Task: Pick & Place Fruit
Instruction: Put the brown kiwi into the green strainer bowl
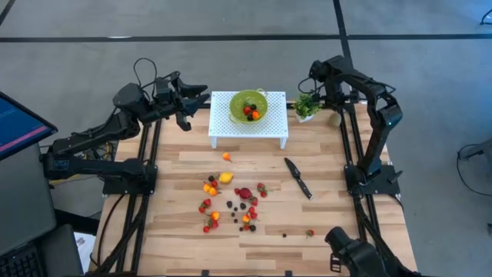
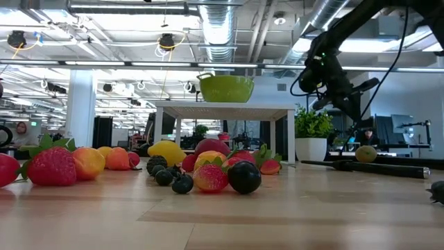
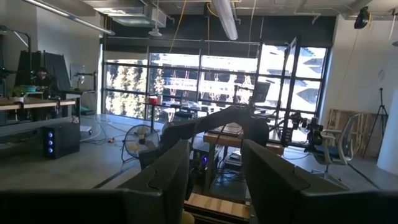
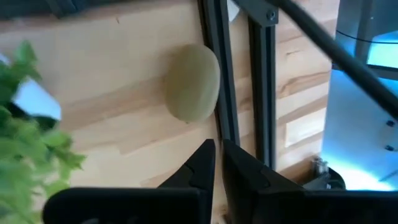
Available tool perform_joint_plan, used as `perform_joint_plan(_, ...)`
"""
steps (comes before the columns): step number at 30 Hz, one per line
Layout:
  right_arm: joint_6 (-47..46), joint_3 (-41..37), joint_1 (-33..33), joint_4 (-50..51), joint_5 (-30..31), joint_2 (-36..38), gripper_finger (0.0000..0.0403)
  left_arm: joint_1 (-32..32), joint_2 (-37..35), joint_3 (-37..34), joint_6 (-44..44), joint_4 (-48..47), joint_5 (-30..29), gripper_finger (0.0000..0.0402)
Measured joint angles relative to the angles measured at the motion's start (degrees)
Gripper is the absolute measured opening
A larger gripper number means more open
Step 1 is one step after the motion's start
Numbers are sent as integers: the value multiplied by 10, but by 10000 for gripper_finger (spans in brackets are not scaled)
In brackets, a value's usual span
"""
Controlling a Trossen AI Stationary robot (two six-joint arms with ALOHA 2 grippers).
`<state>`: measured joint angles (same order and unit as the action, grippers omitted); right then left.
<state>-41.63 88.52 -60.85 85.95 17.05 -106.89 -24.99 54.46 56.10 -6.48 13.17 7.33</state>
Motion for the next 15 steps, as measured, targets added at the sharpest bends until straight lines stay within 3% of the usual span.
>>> perform_joint_plan(11, -9, -21, 30, 3, -1, 0, 18, 0, 0, 0, 0, 0, 0, 142)
perform_joint_plan(15, -8, -21, 90, -7, 93, 11, 21, 0, 0, 0, 0, 0, 0, 142)
